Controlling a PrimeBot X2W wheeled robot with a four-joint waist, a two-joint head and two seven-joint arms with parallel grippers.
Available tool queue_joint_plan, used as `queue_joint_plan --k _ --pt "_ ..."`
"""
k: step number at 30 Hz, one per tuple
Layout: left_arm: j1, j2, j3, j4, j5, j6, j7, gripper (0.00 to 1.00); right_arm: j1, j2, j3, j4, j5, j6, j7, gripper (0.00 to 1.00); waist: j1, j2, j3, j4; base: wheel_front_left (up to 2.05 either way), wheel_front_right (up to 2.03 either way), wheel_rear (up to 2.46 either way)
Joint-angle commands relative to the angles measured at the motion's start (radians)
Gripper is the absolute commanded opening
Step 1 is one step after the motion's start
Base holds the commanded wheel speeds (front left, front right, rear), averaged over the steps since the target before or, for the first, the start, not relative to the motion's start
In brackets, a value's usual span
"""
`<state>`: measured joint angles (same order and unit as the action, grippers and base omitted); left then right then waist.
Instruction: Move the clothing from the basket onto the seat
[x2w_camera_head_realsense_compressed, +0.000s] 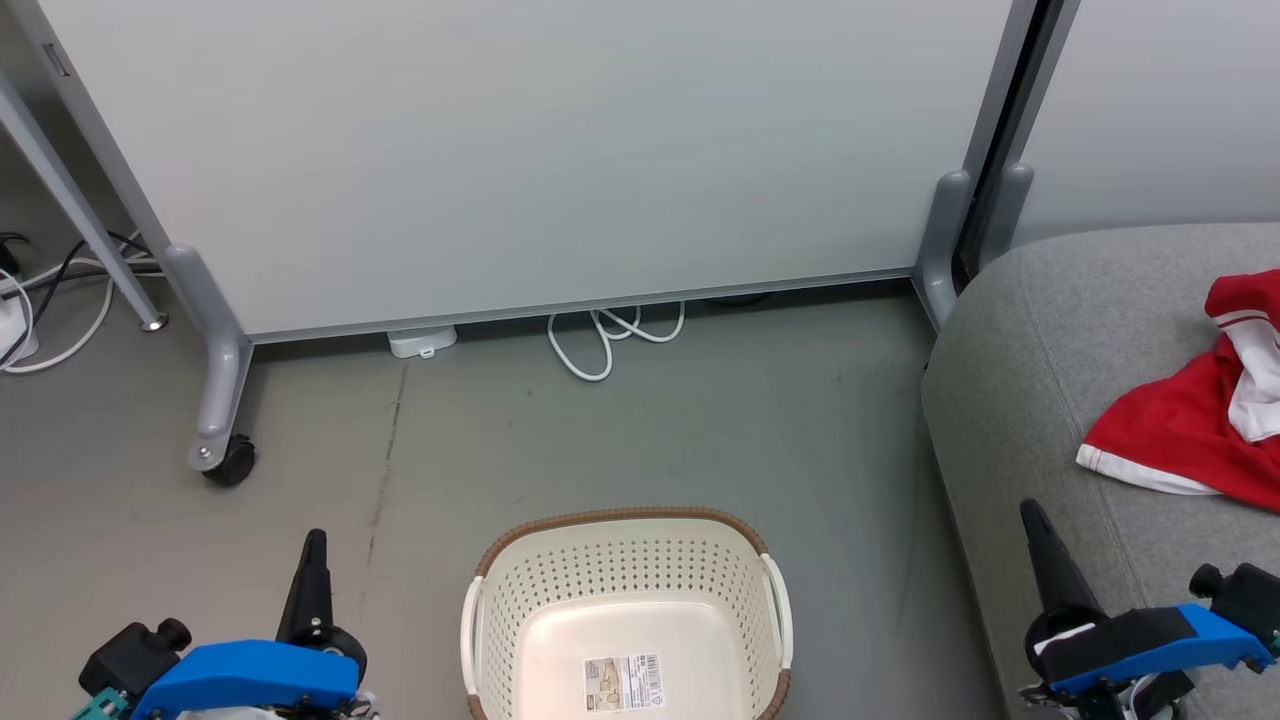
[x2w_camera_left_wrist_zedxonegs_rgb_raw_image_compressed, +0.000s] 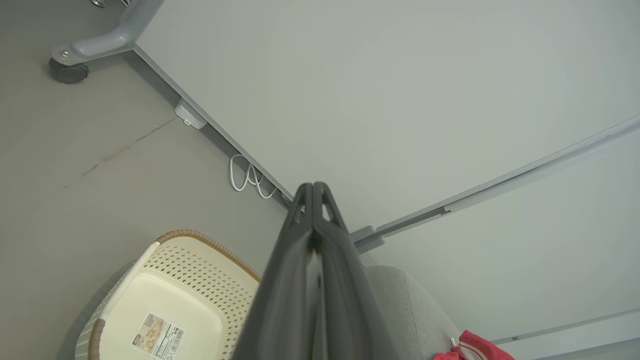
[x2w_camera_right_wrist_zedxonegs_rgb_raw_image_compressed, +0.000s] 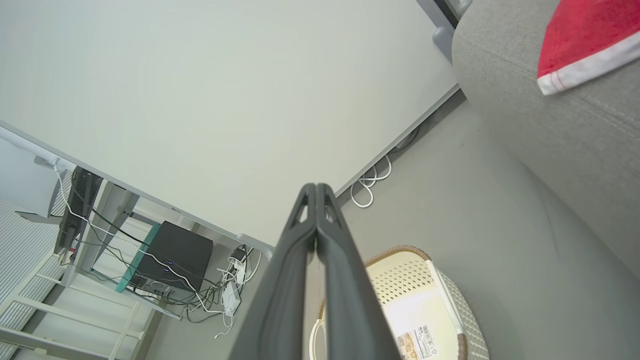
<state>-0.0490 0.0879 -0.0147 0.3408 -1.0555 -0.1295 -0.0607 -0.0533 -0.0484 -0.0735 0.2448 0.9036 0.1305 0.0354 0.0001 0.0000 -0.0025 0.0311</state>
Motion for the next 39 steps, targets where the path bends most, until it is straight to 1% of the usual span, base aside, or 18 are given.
queue_joint_plan --k 1,12,39 --pt "-0.031 0.001 0.011 -0.018 -0.030 -0.001 0.010 0.00 -0.025 -0.002 -0.005 -0.011 0.038 0.000 0.005 0.00 -0.0001 0.0000 0.000 -0.001 0.00 0.00 0.00" --pt "-0.037 -0.007 0.034 -0.034 -0.132 -0.001 0.043 0.00 -0.033 -0.002 -0.012 -0.010 0.168 0.000 0.019 0.00 -0.0001 0.0000 0.001 -0.005 0.00 0.00 0.00" --pt "-0.052 -0.021 0.082 -0.066 -0.335 -0.001 0.107 0.00 -0.048 -0.003 -0.026 -0.006 0.427 0.000 0.049 0.00 -0.0001 0.0000 0.003 -0.016 0.00 0.00 0.00"
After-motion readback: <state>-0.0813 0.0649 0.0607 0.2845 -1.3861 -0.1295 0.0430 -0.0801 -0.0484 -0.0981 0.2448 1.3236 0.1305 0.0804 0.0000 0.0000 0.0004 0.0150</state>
